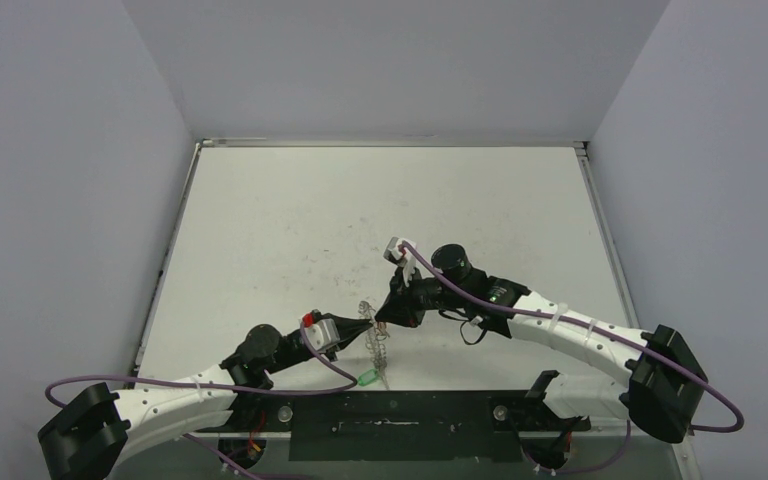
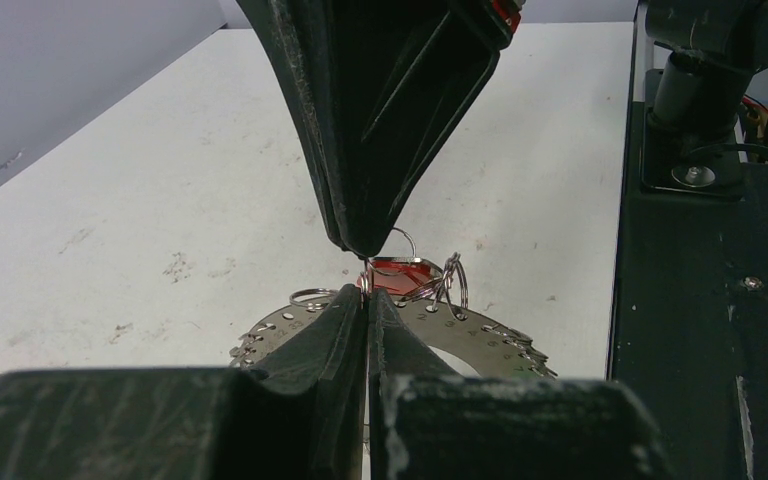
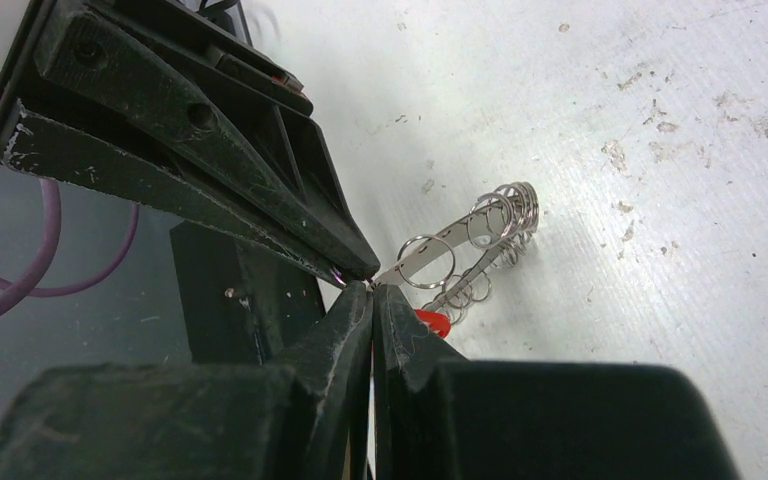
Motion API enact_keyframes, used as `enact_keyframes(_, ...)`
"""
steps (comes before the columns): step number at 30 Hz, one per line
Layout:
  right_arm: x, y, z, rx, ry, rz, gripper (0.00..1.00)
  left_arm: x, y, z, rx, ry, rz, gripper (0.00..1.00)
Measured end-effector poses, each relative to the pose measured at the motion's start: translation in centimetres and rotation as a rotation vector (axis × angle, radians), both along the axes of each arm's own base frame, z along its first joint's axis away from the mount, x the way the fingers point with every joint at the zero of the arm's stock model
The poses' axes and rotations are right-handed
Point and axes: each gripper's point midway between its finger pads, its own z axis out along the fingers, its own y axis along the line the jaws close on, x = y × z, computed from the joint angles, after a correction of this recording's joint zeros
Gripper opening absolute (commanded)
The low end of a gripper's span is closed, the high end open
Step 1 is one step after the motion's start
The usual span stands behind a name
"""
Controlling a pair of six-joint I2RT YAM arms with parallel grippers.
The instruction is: Put the keys on the keyring
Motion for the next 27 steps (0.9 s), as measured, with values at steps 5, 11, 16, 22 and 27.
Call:
enact_keyframes(5, 0.0, 0.0, -0.3, 0.009, 0.007, -0.006, 0.0, 0.0, 0.0, -0.2, 0.006, 0.004, 0.001, 0.0)
enact_keyframes(11, 0.2, 0.0, -0.5, 0.016, 0.008, -0.028, 0.0, 0.1, 0.1, -0.2, 0.007, 0.006, 0.007, 0.0)
enact_keyframes(16, 0.4, -0.4, -1.4, -0.003, 0.012, -0.057, 0.0, 0.1, 0.1, 0.1, -0.004, 0.004, 0.006, 0.0)
enact_keyframes(22, 0.6, -0.8, -1.9, -0.015, 0.013, -0.085, 0.1, 0.0, 0.1, 0.5, -0.022, 0.01, 0.006, 0.0)
enact_keyframes(27, 0.9, -1.1, -1.0, 0.004, -0.011, -0.115, 0.54, 0.0, 0.2, 1.0, -0.039, 0.007, 0.012, 0.0)
